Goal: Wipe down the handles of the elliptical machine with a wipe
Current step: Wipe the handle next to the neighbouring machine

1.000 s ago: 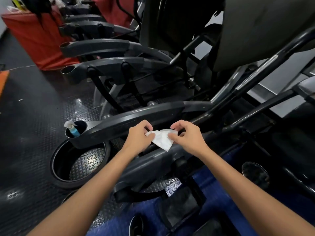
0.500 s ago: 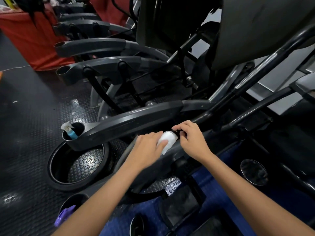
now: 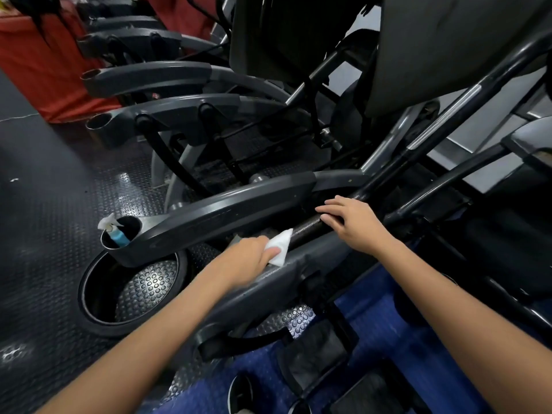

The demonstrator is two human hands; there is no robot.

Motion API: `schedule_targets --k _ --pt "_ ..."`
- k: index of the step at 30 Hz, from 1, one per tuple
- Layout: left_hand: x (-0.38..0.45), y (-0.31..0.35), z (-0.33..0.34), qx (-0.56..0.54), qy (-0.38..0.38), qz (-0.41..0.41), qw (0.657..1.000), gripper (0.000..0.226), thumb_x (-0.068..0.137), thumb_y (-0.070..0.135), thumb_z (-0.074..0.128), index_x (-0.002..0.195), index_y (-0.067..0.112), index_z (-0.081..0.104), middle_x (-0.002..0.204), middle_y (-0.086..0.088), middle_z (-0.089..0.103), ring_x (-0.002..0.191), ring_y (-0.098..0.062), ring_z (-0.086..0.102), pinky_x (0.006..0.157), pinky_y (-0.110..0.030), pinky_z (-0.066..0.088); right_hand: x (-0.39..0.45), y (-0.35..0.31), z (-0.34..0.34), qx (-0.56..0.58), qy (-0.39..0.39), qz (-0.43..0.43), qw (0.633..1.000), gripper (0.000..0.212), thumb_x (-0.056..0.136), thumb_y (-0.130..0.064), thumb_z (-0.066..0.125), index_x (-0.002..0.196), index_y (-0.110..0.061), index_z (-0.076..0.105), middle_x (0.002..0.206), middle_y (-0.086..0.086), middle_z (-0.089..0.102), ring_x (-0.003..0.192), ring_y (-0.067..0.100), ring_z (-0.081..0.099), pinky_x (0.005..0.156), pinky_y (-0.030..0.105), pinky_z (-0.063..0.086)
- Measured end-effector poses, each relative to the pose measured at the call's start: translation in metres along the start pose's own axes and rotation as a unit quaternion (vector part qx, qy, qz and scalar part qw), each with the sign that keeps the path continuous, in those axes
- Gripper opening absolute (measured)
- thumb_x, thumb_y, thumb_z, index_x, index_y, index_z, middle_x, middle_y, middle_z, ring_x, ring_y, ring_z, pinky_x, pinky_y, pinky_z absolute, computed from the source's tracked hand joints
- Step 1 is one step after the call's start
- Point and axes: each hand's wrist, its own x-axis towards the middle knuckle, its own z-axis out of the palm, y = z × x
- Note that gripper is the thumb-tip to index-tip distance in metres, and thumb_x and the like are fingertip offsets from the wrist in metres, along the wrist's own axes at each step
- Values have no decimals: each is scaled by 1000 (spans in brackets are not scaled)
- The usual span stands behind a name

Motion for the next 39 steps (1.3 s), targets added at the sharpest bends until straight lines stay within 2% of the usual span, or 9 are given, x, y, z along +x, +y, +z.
schedule_targets --k 7,10,14,18,23,30,33,36,39 --pt "19 24 14 52 53 12 997 37 103 47 37 116 16 52 114 -6 64 98 -30 62 85 -42 46 7 7 -6 5 -43 2 999 40 101 -45 48 136 -30 60 141 -6 56 135 17 45 114 36 25" --pt "7 -1 6 -8 11 6 1000 38 102 48 39 119 18 56 111 -3 66 101 -25 61 83 -36 43 9 10 -4 24 -47 7 999 40 102 -44 49 137 -30 60 144 -6 54 141 15 37 118 37 19" --pt "0 -22 -11 -140 -98 -15 985 40 103 48 42 93 14 60 76 10 57 67 -3 52 64 -13 37 13 15 -2 31 -51 4 998 38 100 -45 51 134 -31 63 140 -7 56 136 15 43 114 35 24" --pt "23 -20 -18 -200 -169 -22 965 76 89 74 41 102 3 64 87 -2 64 79 -13 56 82 -45 49 16 18 -3 35 -52 -10 998 36 97 -48 54 127 -33 68 129 -11 62 120 14 56 106 38 40" --pt "36 19 -7 -74 -66 -3 995 41 102 47 40 108 11 57 105 -8 66 94 -26 61 86 -42 48 19 20 -6 26 -64 -20 997 35 97 -51 54 125 -36 68 126 -11 63 116 14 57 102 41 43" --pt "-20 -12 2 -17 11 45 999 37 101 47 45 129 24 51 122 5 61 106 -18 60 85 -32 44 16 22 -1 47 -42 -21 998 35 96 -51 54 124 -35 69 123 -13 63 113 12 57 101 38 43" --pt "-23 -32 -7 -162 -91 -17 982 35 100 49 46 118 22 59 104 4 70 90 -9 66 79 -27 50 16 21 0 51 -36 -21 998 35 97 -49 55 125 -34 69 123 -12 64 114 13 56 102 37 42" --pt "-10 -34 -24 -356 -249 -41 900 44 101 46 46 105 6 65 91 2 69 87 -11 63 83 -24 47 17 22 0 52 -35 -17 998 34 96 -48 56 125 -33 69 123 -11 63 115 12 55 103 36 41" --pt "13 -20 -31 -333 -303 -9 893 56 105 45 39 101 -6 63 88 -6 65 85 -17 60 83 -26 47 17 22 1 54 -39 -14 998 34 96 -48 57 124 -34 69 122 -12 63 114 12 55 102 35 40"
